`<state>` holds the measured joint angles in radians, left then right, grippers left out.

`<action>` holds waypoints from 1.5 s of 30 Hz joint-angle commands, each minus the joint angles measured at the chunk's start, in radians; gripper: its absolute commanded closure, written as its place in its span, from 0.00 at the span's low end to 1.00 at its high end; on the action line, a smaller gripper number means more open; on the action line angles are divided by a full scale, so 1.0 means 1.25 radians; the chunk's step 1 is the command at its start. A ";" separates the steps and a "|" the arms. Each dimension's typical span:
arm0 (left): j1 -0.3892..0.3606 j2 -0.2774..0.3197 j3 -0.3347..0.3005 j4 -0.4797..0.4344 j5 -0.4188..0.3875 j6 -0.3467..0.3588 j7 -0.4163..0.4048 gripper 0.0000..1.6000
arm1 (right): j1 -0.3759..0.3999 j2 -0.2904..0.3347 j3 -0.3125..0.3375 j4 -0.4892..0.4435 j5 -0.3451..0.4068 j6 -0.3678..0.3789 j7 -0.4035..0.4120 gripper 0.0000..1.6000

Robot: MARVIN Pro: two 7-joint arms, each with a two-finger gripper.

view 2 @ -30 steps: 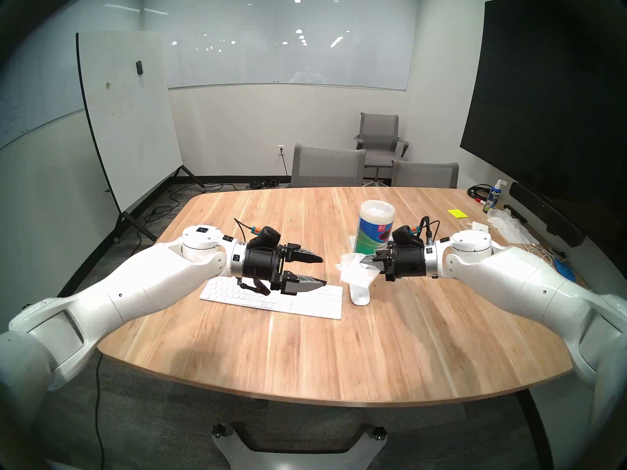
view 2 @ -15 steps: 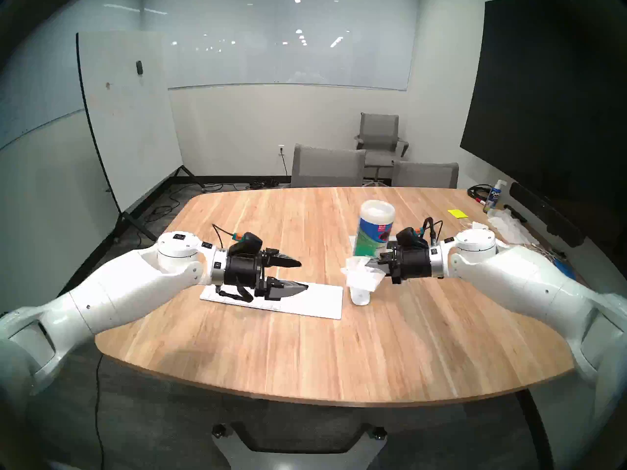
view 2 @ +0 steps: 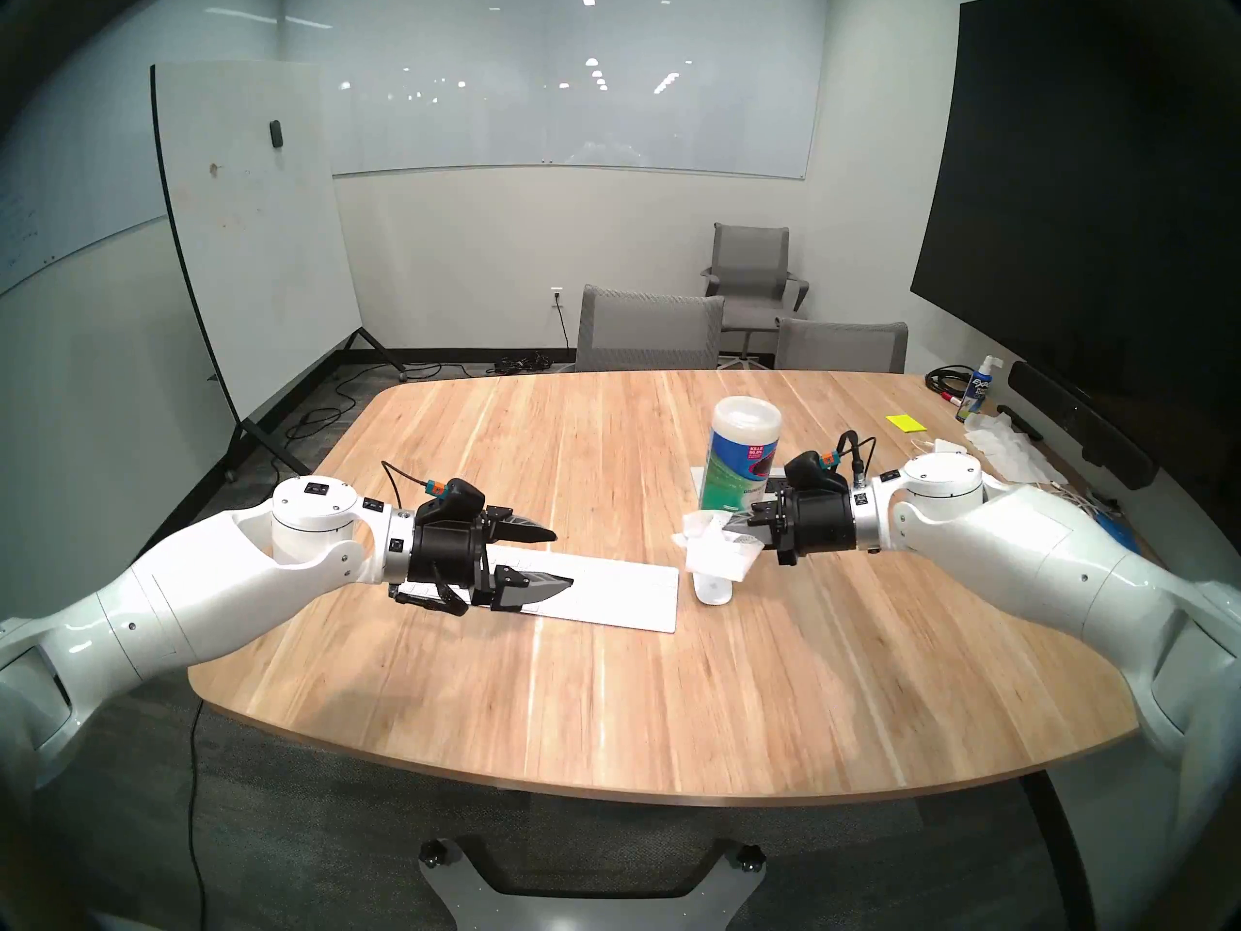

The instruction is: Wipe the keyboards and mice with a disinfecting wipe, then set the wipe down

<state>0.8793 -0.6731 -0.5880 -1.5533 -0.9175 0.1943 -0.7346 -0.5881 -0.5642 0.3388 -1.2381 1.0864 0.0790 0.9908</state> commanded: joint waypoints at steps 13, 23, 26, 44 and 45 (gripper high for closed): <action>0.008 0.047 -0.014 -0.033 -0.008 -0.029 -0.037 0.00 | 0.013 0.006 0.011 -0.011 0.004 0.003 -0.003 1.00; 0.007 0.048 -0.012 -0.033 -0.009 -0.030 -0.038 0.00 | 0.035 0.011 0.006 -0.015 -0.037 0.025 -0.010 1.00; 0.006 0.048 -0.012 -0.032 -0.009 -0.030 -0.038 0.00 | 0.047 0.004 0.005 -0.006 -0.057 0.043 -0.012 1.00; 0.006 0.048 -0.011 -0.032 -0.009 -0.031 -0.038 0.00 | 0.090 -0.029 -0.014 -0.031 -0.203 0.140 -0.038 1.00; 0.006 0.048 -0.011 -0.032 -0.009 -0.031 -0.038 0.00 | 0.090 -0.029 -0.014 -0.031 -0.203 0.140 -0.038 1.00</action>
<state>0.8989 -0.6098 -0.5887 -1.5802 -0.9233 0.1598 -0.7866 -0.5216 -0.5924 0.3247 -1.2445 0.8690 0.2127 0.9521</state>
